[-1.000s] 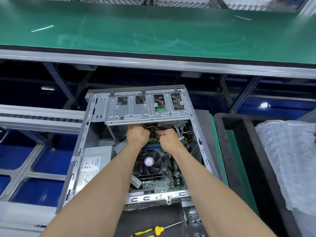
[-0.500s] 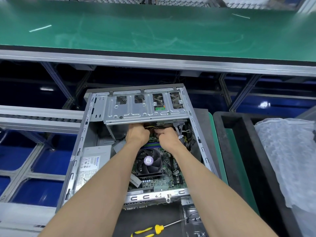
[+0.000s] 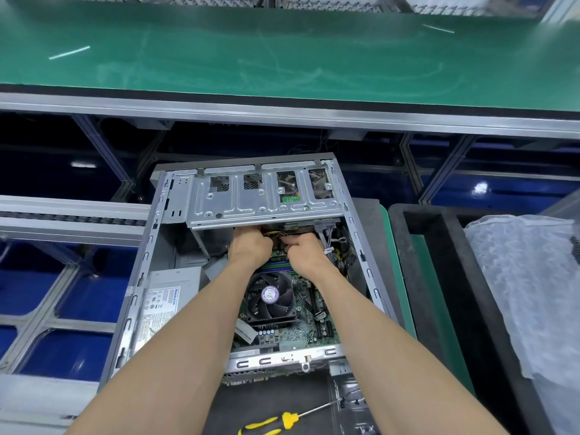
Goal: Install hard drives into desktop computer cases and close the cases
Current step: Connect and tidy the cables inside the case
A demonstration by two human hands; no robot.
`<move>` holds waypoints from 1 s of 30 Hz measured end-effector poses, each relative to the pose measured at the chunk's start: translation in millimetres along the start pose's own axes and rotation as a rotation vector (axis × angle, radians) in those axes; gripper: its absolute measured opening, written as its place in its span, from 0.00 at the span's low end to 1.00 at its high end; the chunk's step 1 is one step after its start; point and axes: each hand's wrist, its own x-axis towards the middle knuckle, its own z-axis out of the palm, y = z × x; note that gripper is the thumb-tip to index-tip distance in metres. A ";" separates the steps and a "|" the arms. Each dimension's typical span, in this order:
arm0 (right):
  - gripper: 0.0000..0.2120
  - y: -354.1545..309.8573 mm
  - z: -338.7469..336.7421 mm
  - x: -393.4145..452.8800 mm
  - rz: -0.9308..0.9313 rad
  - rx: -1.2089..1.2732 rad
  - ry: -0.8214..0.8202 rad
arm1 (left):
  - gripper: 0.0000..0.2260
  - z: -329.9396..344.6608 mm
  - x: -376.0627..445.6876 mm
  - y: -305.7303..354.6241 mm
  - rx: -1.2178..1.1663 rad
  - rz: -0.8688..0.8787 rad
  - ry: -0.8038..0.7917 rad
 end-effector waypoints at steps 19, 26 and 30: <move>0.22 -0.4 0.9 0.0 0.033 0.032 -0.010 | 0.10 3.3 -0.7 -1.9 -0.017 -0.020 0.004; 0.22 -1.1 -0.1 -0.9 0.028 0.011 -0.015 | 0.06 2.8 -3.1 1.6 0.070 -0.064 0.022; 0.23 0.3 0.0 -1.0 0.027 -0.006 -0.002 | 0.05 1.8 -2.0 3.3 0.142 -0.075 -0.019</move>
